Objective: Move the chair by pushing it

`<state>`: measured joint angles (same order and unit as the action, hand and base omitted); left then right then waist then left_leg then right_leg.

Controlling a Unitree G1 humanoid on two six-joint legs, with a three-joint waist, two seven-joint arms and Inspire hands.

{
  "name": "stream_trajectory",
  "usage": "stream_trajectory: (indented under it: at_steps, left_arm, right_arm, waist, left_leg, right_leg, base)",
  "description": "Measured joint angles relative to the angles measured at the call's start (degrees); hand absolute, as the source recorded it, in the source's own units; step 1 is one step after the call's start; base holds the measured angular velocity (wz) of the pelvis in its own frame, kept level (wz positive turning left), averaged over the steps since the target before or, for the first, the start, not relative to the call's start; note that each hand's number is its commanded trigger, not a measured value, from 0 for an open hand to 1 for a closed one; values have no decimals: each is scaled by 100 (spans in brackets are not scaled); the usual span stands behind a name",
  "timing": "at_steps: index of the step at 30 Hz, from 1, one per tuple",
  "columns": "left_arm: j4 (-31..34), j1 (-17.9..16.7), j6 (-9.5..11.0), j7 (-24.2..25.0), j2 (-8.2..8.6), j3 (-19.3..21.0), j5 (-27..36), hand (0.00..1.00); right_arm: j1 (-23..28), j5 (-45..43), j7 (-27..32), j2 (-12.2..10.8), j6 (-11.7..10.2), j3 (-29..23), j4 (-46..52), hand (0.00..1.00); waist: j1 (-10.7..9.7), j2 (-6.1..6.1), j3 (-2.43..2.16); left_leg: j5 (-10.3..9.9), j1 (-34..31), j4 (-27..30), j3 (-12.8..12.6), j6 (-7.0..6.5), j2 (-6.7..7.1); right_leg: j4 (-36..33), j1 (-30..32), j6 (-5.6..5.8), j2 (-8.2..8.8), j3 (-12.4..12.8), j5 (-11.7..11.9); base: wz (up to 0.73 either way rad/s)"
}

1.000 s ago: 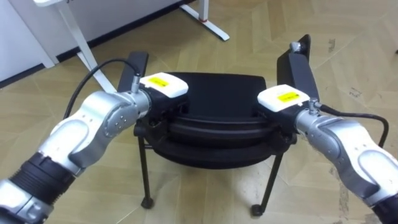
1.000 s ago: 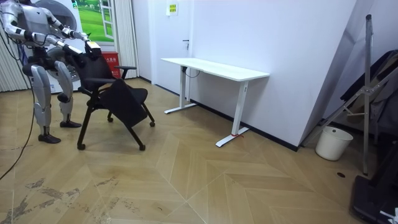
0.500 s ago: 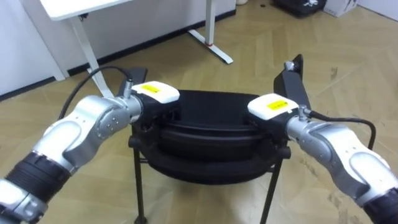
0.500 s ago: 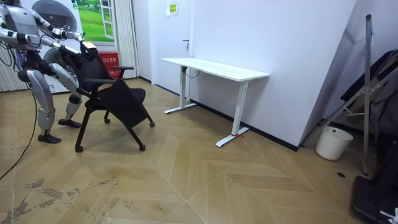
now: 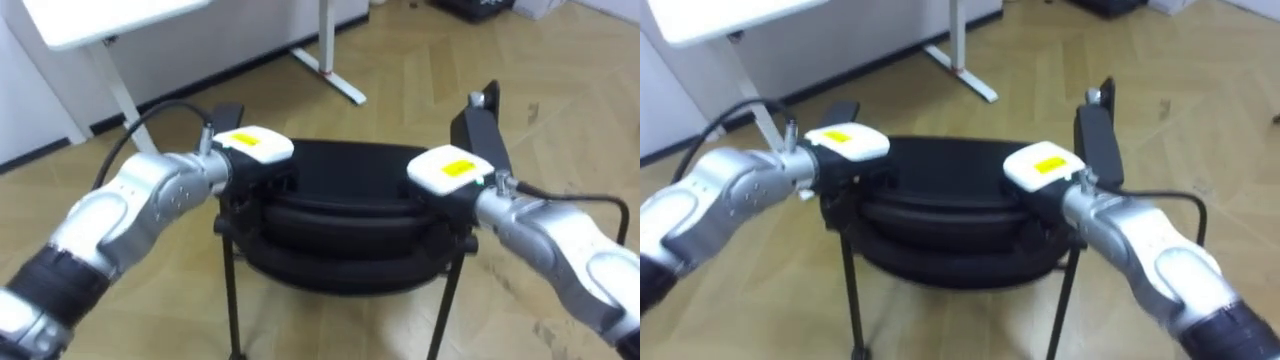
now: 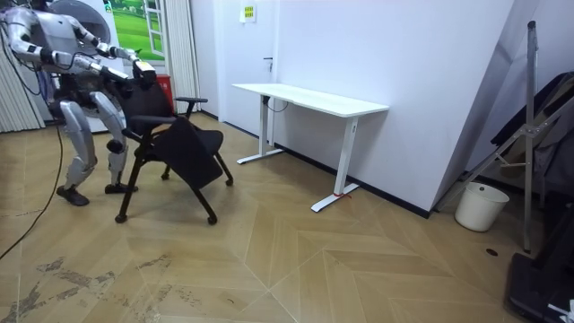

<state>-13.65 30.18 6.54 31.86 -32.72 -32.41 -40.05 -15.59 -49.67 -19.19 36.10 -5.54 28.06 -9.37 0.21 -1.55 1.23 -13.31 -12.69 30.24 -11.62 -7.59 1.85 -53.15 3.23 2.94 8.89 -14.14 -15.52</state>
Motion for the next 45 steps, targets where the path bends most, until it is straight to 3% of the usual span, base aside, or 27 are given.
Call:
stream_trajectory:
  at_steps: [1, 2, 6, 9, 10, 12, 13, 14, 16, 18, 19, 20, 22, 24, 26, 28, 30, 32, 34, 36, 38, 39, 40, 41, 42, 44, 45]
  left_arm:
    - [-13, 0, 4, -11, 0, -4, 0, 100]
    - [-69, 0, 35, -56, -3, -4, 2, 100]
    - [-225, 3, 105, -280, 6, -6, 13, 100]
    - [-331, 2, 140, -366, -27, -7, 134, 100]
    - [-387, 3, 213, -420, -71, -9, 159, 100]
    - [-403, 2, 242, -430, -103, -12, 160, 100]
    - [-404, 2, 252, -436, -122, -13, 160, 100]
    - [-418, 0, 250, -463, -121, -14, 159, 100]
    - [-444, 0, 231, -509, -128, -45, 156, 100]
    - [-446, 4, 229, -572, -145, -43, 157, 100]
    - [-446, 25, 223, -645, -119, -41, 143, 100]
    - [-453, 29, 200, -684, -129, -37, 104, 100]
    - [-491, 28, 183, -713, -110, -43, 107, 100]
    - [-505, 28, 170, -722, -71, -44, 112, 100]
    - [-621, 28, 163, -800, -4, -46, 118, 100]
    - [-679, 28, 192, -893, 23, -61, 114, 100]
    - [-679, 55, 170, -1026, 30, -57, 119, 100]
    - [-696, 78, 108, -1149, 34, -60, 107, 100]
    - [-685, 78, 109, -1172, 50, -60, 108, 100]
    - [-674, 78, 115, -1142, 47, -53, 108, 100]
    - [-653, 78, 172, -1094, 48, -51, 116, 100]
    - [-654, 77, 201, -1082, 48, -51, 125, 100]
    - [-648, 77, 226, -1008, 45, -51, 127, 100]
    - [-622, 77, 224, -954, 45, -48, 127, 100]
    - [-591, 77, 218, -939, 45, -47, 126, 100]
    - [-536, 115, 187, -916, 38, -25, 114, 100]
    - [-535, 117, 176, -924, 41, -25, 113, 100]
  right_arm:
    - [9, 18, 58, -14, -62, 0, -74, 100]
    - [12, 19, 112, -47, -98, 2, -134, 100]
    - [11, 18, 210, -53, -102, 12, -170, 100]
    - [16, 83, 216, -18, -100, 117, -108, 100]
    - [16, 89, 219, -18, -109, 151, -105, 100]
    - [17, 97, 217, -16, -137, 208, -69, 100]
    - [26, 120, 187, -6, -152, 216, -32, 100]
    - [27, 149, 165, 20, -167, 223, 41, 100]
    - [18, 191, 157, 39, -176, 222, 47, 100]
    - [-12, 192, 155, 41, -190, 222, 37, 100]
    - [-60, 220, 161, 31, -193, 219, -1, 100]
    - [-104, 226, 160, 1, -206, 221, -68, 100]
    - [-133, 235, 159, -10, -252, 222, -139, 100]
    - [-172, 266, 171, -11, -311, 222, -232, 100]
    - [-191, 282, 249, -27, -367, 228, -393, 100]
    - [-207, 233, 294, -38, -379, 231, -442, 100]
    - [-271, 232, 357, 4, -372, 223, -444, 100]
    - [-408, 232, 435, -20, -368, 272, -584, 100]
    - [-398, 236, 447, 39, -370, 278, -536, 100]
    - [-375, 229, 449, 54, -370, 275, -505, 100]
    - [-274, 238, 445, 150, -351, 273, -370, 100]
    - [-237, 246, 440, 172, -334, 272, -324, 100]
    - [-171, 241, 416, 177, -320, 263, -274, 100]
    - [-68, 208, 398, 170, -281, 210, -164, 100]
    - [-28, 179, 370, 203, -245, 183, -66, 100]
    - [-14, 105, 277, 251, -161, 151, 151, 100]
    - [-14, 102, 265, 250, -117, 147, 185, 100]
  waist:
    - [-37, 11, 17]
    - [-99, 24, 29]
    - [-199, 107, 86]
    - [-204, 112, 92]
    - [-212, 143, 107]
    - [-315, 152, 92]
    - [-356, 127, 76]
    - [-438, 123, 50]
    - [-503, 233, 26]
    - [-482, 273, 9]
    - [-486, 281, 9]
    - [-456, 263, 17]
    - [-447, 252, 19]
    - [-456, 190, 50]
    - [-451, 86, 91]
    - [-474, 14, 108]
    - [-471, -9, 103]
    - [-459, -61, 118]
    - [-460, -59, 112]
    - [-493, -45, 101]
    - [-495, 14, 62]
    - [-485, 25, 49]
    - [-477, 29, 0]
    - [-500, -49, -42]
    - [-506, -79, -50]
    - [-535, -164, -61]
    - [-535, -168, -60]
  left_leg:
    - [-104, 109, -18, 39, -40, -10]
    - [-155, 220, -71, 74, -66, -6]
    - [-379, 474, -83, 82, -77, -12]
    - [-597, 707, -69, 98, -12, -45]
    - [-685, 791, -52, 122, 33, -82]
    - [-804, 903, -6, 253, 159, -125]
    - [-886, 973, 1, 304, 221, -136]
    - [-1046, 1056, 106, 380, 295, -194]
    - [-1216, 1225, 175, 489, 440, -345]
    - [-1299, 1357, 201, 463, 589, -508]
    - [-1307, 1320, 504, 374, 629, -663]
    - [-1242, 1240, 955, 264, 737, -832]
    - [-1049, 1090, 1696, 237, 908, -1041]
    - [-693, 981, 2267, 229, 931, -1179]
    - [12, 900, 2745, 224, 921, -1318]
    - [334, 752, 2924, 255, 931, -1345]
    - [134, 295, 2957, 271, 898, -1327]
    - [-16, -292, 2628, 136, 916, -1305]
    - [-1, -631, 1983, 16, 927, -1267]
    - [114, -776, 1058, -41, 901, -1112]
    - [597, -763, -142, -262, 739, -975]
    - [799, -751, -294, -267, 627, -910]
    - [1086, -669, -378, -222, 443, -814]
    - [1087, -593, -389, -283, 374, -680]
    - [1053, -553, -405, -329, 338, -613]
    - [903, -371, -492, -431, 260, -318]
    - [837, -353, -489, -471, 241, -281]
  right_leg:
    - [-304, 163, 7, 11, 19, 365]
    - [-606, 312, 31, 66, 58, 583]
    - [-1029, 1020, 21, 211, 171, 368]
    - [-219, 1513, 17, 170, 276, 173]
    - [391, 1632, 14, 70, 313, 170]
    - [1473, 1665, -73, -69, 293, 273]
    - [2132, 1647, -161, -130, 300, 464]
    - [2529, 1523, -266, -206, 288, 811]
    - [2522, 1327, -379, -404, 255, 889]
    - [2416, 1225, -504, -494, 112, 830]
    - [2318, 1163, -608, -531, -33, 703]
    - [2166, 1081, -706, -581, -90, 575]
    - [1915, 934, -774, -627, -154, 250]
    - [1756, 748, -833, -654, -187, -35]
    - [1815, 397, -907, -687, -242, -267]
    - [1995, 173, -947, -693, -275, -342]
    - [2079, 142, -993, -691, -320, -389]
    - [2206, 12, -1015, -695, -332, -437]
    - [2340, -108, -980, -706, -343, -481]
    - [2453, -273, -932, -707, -396, -538]
    - [2551, -492, -816, -706, -520, -681]
    - [2579, -561, -769, -695, -571, -710]
    - [2670, -713, -670, -663, -634, -769]
    - [2722, -816, -556, -549, -645, -826]
    - [2734, -841, -502, -477, -642, -852]
    - [2662, -923, -301, -238, -656, -896]
    - [2511, -901, -263, -147, -692, -905]
  base:
    - [0]
    - [0]
    - [0]
    - [0]
    - [8]
    - [25]
    - [37]
    - [40]
    - [22]
    - [2]
    - [7]
    - [6]
    - [7]
    - [12]
    - [14]
    - [21]
    - [7]
    - [-5]
    - [0]
    - [0]
    - [-4]
    - [-17]
    - [-12]
    - [-6]
    - [0]
    - [-2]
    - [-4]
